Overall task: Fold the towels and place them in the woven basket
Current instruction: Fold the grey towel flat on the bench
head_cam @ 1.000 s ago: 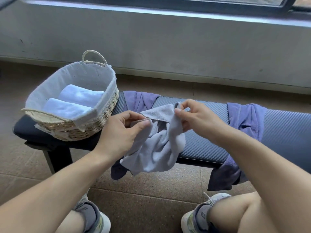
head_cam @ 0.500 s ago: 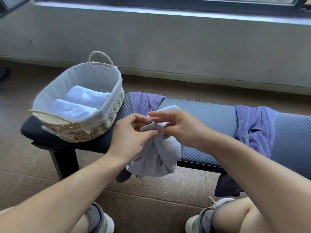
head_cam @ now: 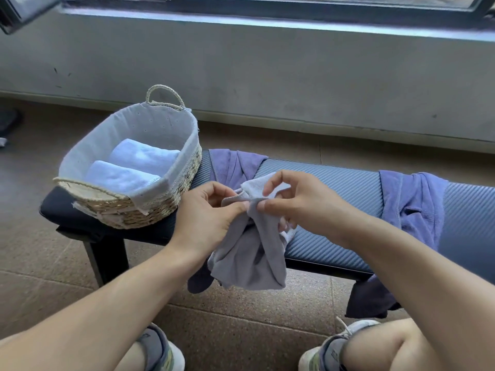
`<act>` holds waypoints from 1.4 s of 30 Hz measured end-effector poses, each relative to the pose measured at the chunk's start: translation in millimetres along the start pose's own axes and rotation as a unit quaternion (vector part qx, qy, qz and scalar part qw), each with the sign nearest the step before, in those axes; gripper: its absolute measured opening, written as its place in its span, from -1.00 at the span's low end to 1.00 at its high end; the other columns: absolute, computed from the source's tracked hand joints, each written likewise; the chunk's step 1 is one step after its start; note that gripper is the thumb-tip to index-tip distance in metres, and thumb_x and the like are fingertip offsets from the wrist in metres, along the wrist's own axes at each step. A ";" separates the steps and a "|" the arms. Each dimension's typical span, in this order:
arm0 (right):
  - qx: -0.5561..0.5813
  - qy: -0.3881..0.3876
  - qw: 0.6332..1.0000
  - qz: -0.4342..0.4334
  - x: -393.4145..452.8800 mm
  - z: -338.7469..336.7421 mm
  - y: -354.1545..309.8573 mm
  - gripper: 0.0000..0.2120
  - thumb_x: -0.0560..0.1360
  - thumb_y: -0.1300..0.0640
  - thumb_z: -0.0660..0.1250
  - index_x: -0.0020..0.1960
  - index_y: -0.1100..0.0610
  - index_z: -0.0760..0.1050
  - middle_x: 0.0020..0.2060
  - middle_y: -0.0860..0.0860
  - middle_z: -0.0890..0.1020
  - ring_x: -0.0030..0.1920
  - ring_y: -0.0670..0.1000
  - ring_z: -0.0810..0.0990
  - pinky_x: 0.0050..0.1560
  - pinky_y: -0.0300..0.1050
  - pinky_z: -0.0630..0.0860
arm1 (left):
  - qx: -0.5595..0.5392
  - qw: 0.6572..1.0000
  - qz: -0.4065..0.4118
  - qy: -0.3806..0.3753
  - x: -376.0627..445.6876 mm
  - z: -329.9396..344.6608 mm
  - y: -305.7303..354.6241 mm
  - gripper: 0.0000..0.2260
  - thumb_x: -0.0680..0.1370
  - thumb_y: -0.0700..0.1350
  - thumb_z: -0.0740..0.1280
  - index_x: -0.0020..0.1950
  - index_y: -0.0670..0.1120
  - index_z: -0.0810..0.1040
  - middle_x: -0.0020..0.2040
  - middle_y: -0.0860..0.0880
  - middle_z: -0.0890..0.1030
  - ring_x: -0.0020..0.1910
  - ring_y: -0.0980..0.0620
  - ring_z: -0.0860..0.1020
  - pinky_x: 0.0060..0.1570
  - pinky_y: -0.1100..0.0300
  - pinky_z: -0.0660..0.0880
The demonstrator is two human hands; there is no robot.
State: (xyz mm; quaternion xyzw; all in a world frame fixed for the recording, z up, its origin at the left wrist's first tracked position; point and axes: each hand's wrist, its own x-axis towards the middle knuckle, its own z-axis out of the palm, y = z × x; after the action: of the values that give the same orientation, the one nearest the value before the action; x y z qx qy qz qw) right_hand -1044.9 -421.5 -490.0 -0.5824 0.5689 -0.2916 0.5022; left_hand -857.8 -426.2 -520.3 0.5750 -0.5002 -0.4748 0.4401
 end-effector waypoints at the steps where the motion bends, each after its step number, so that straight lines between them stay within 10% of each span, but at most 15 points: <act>1: 0.003 -0.012 1.000 -0.018 -2.6 3.2 -2.4 -0.86 0.51 0.19 0.48 0.01 0.13 0.54 -0.38 0.05 0.63 -0.38 0.01 0.60 -0.33 -0.15 0.47 | -0.014 1.000 -0.006 -0.007 -2.9 0.2 0.1 -0.84 0.38 -0.24 0.59 -0.15 -0.16 0.64 -0.26 -0.02 0.72 -0.25 0.16 0.64 -0.16 0.24 0.57; 10: 0.002 -0.124 0.989 -0.085 -9.7 3.1 -5.1 -0.77 0.52 0.30 0.45 0.15 0.12 0.61 -0.10 0.08 0.75 -0.03 0.07 0.73 0.11 -0.07 0.61 | -0.098 0.993 -0.062 0.010 -8.0 -10.2 2.1 -0.92 0.39 -0.17 0.58 -0.17 -0.08 0.72 -0.16 -0.08 0.74 -0.17 0.04 0.67 -0.02 0.02 0.59; 15: -0.069 -0.124 0.983 -0.113 -9.4 11.8 -3.4 -0.74 0.51 0.35 0.45 0.08 0.04 0.61 -0.10 -0.17 0.73 -0.04 -0.15 0.71 0.07 -0.14 0.62 | -0.113 0.991 -0.068 0.019 -8.8 -12.1 1.7 -0.94 0.43 -0.19 0.55 -0.15 -0.10 0.71 -0.20 -0.04 0.70 -0.17 0.01 0.65 -0.04 -0.02 0.61; 21: -0.253 0.114 0.936 -0.217 -1.4 19.9 2.7 -0.88 0.49 -0.13 0.44 -0.08 -0.12 0.59 -0.23 -0.21 0.60 -0.18 -0.14 0.60 -0.16 0.01 0.59 | -0.167 0.982 -0.086 -0.036 -15.5 -15.5 7.4 -0.92 0.51 -0.24 0.45 -0.02 -0.19 0.71 -0.12 -0.16 0.74 -0.16 -0.02 0.70 -0.17 0.19 0.64; 34: -0.237 0.062 0.921 -0.303 8.5 14.6 3.4 -0.91 0.54 0.04 0.45 -0.08 -0.04 0.54 0.00 -0.18 0.65 0.11 -0.08 0.54 0.05 -0.18 0.49 | -0.201 0.974 -0.086 -0.058 -20.3 -19.1 9.2 -0.88 0.57 -0.33 0.36 0.09 -0.23 0.61 -0.10 -0.21 0.74 -0.14 -0.03 0.72 -0.14 0.18 0.66; 42: -0.173 0.074 0.952 -0.239 4.5 21.1 0.4 -0.90 0.49 0.04 0.52 -0.16 0.02 0.63 -0.35 -0.03 0.61 -0.30 -0.01 0.54 -0.26 -0.19 0.44 | -0.223 0.969 -0.095 -0.048 -23.5 -16.0 10.6 -0.94 0.54 -0.32 0.39 0.00 -0.28 0.61 -0.13 -0.28 0.72 -0.17 -0.08 0.72 -0.15 0.16 0.66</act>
State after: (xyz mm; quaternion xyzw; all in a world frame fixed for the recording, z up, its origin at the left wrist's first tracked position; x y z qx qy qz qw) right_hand -1025.0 -420.4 -498.2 -0.7565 0.4900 -0.3422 0.2655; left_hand -844.8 -403.5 -504.8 0.4838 -0.3452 -0.6411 0.4856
